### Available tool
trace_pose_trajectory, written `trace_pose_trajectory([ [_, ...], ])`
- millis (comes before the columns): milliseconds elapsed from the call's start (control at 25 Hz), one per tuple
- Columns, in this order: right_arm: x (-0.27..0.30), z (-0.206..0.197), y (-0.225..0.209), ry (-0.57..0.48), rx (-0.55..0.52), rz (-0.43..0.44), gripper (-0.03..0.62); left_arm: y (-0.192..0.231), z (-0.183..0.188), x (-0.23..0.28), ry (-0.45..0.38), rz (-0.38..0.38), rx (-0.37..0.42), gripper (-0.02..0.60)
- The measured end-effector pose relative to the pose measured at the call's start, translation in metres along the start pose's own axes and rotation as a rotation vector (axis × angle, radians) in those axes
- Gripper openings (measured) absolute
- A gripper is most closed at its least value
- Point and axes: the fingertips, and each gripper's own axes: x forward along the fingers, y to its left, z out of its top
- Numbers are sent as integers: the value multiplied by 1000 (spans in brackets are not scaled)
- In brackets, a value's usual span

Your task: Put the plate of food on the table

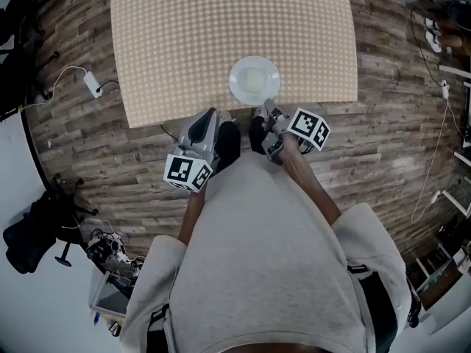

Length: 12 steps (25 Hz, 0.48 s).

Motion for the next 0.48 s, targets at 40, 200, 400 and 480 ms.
trace_pose_trajectory([
  [40, -2, 4, 8, -18, -37, 33, -2, -2, 2, 1, -4, -4, 5, 8],
  [200, -9, 17, 45, -89, -245, 130, -2, -7, 15, 2, -24, -18, 29, 8],
  [400, -26, 19, 79, -153, -535, 162, -2, -18, 33, -1, -53, -44, 64, 8],
  [480, -34, 16, 93, -181, -661, 171, -2, -22, 41, -2, -68, -57, 82, 8],
])
